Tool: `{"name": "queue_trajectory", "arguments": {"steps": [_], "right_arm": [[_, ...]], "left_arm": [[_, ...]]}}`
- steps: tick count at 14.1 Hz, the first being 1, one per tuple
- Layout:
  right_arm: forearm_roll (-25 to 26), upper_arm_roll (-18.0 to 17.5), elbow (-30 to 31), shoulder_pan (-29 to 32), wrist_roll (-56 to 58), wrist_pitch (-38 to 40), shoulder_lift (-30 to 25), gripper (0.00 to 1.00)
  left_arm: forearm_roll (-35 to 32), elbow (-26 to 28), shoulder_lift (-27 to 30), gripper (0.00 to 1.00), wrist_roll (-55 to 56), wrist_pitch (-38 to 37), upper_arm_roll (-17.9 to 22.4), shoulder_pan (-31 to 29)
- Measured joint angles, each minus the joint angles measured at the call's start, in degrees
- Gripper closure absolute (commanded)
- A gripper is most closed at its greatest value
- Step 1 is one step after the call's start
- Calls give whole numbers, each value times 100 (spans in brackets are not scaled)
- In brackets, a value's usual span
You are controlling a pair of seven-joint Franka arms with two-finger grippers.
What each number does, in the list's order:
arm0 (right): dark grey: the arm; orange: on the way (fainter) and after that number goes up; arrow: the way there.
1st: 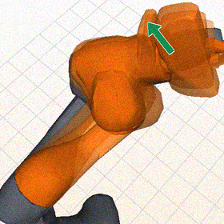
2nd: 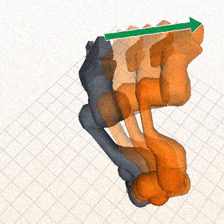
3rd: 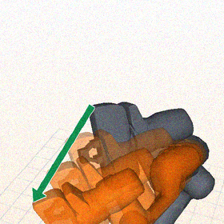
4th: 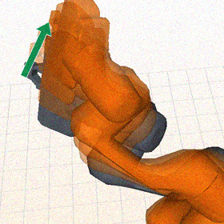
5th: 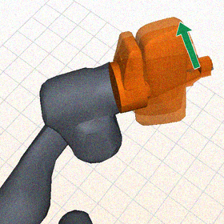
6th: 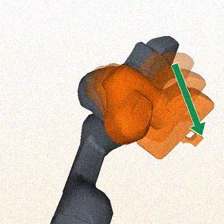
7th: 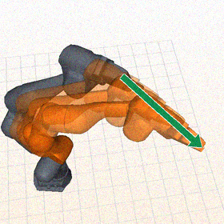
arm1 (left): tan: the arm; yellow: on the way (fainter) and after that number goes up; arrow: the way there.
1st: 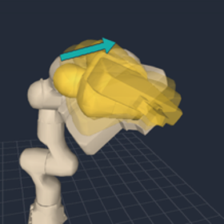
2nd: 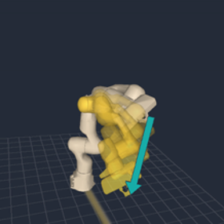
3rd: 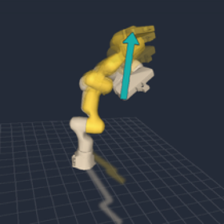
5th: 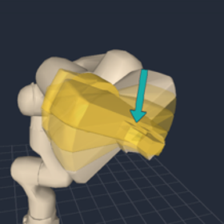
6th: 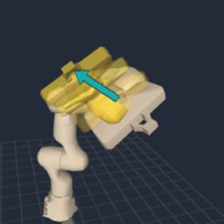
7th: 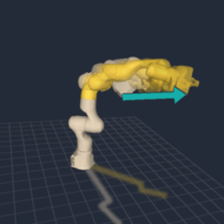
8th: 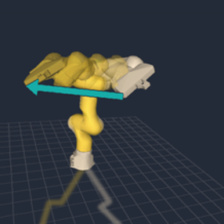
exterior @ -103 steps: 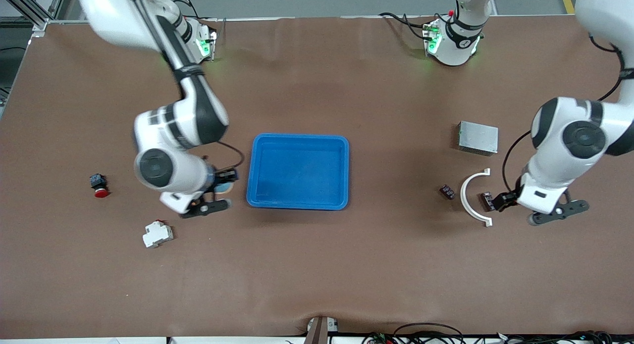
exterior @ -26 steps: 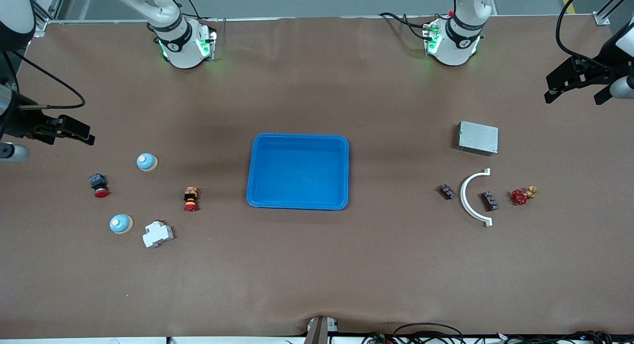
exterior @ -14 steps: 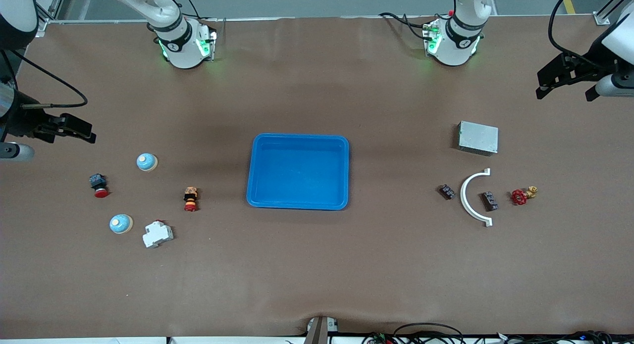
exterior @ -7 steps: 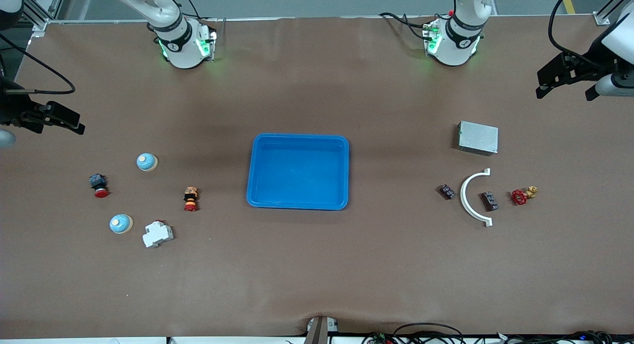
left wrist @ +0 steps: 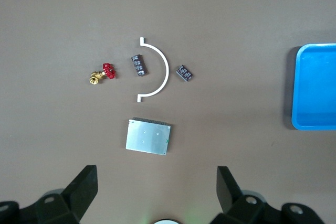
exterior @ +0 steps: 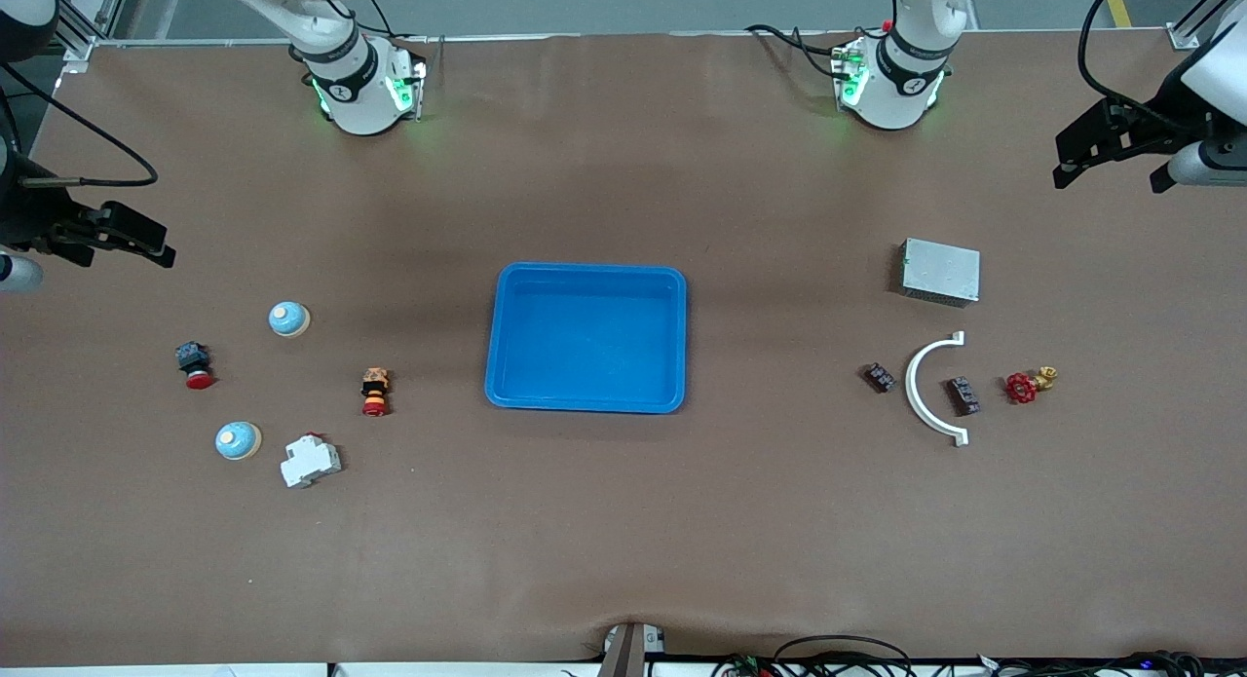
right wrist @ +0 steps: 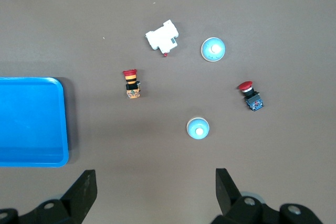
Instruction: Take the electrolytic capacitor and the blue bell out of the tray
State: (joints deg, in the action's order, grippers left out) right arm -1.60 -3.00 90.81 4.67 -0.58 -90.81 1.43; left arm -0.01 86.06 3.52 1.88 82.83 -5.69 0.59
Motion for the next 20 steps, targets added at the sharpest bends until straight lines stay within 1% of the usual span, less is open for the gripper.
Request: {"name": "queue_trajectory", "arguments": {"steps": [18, 20], "right_arm": [[46, -41, 0, -40, 0, -2, 0, 0], [56, 38, 0, -124, 0, -1, 0, 0]], "left_arm": [[0, -22, 4, 0, 8, 0, -1, -26], [0, -22, 4, 0, 8, 0, -1, -29]]}}
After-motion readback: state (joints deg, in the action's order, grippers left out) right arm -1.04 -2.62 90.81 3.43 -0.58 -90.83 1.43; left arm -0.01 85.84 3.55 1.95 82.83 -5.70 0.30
